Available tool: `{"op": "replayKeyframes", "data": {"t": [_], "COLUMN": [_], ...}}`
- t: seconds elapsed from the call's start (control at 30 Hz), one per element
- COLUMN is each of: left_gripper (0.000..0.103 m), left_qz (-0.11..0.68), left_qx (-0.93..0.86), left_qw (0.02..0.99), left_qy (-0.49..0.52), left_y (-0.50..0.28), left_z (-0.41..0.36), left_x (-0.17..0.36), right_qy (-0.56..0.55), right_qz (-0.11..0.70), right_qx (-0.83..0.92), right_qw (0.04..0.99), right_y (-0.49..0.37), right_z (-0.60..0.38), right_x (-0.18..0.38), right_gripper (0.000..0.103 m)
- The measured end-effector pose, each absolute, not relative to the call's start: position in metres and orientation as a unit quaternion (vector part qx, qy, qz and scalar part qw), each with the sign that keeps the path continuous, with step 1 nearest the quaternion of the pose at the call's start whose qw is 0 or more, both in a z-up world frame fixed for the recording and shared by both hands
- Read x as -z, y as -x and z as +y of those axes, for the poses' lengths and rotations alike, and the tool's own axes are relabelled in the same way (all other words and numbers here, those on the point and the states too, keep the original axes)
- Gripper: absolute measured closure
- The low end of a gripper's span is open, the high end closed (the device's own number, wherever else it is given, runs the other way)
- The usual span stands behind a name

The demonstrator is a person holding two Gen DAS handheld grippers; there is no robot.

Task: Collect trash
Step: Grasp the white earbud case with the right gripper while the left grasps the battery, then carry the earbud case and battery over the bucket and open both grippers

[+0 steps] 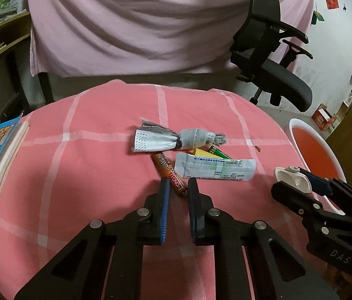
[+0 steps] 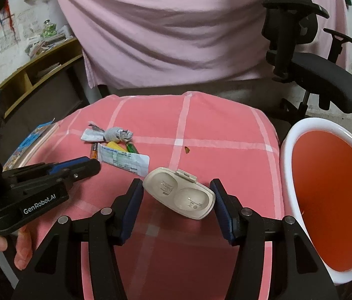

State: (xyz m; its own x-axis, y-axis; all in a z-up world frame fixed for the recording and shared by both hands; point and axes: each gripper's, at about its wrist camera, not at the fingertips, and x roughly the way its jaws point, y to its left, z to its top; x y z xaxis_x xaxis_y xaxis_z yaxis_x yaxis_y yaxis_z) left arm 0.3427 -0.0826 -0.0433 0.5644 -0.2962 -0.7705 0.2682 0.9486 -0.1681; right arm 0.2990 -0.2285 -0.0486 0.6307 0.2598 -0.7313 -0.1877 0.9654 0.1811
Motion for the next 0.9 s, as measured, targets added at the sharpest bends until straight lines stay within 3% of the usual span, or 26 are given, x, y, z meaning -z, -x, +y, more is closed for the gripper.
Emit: {"op": "replayKeyframes", "data": {"t": [0.83,0.9], "left_gripper": [0.089,0.094], "left_qz": [0.453,0.45], "left_qx": [0.119,0.112], "left_qw": [0.883,0.885], "left_qy": [0.041,0.033], "left_y": [-0.357,-0.355], "left_z": [-0.078,-0.079], "left_x": [0.038,0.038], "right_qy": [-0.056,-0.052], "right_qz": [0.406,0.407], "right_qx": [-0.123,-0.124], "right_qw": [0.904,0.904], "right_y": [-0.298,-0.298], "right_z": [-0.231,-0.23], "right_x": [0.047,0.047], "right_gripper": [0.05,0.05]}}
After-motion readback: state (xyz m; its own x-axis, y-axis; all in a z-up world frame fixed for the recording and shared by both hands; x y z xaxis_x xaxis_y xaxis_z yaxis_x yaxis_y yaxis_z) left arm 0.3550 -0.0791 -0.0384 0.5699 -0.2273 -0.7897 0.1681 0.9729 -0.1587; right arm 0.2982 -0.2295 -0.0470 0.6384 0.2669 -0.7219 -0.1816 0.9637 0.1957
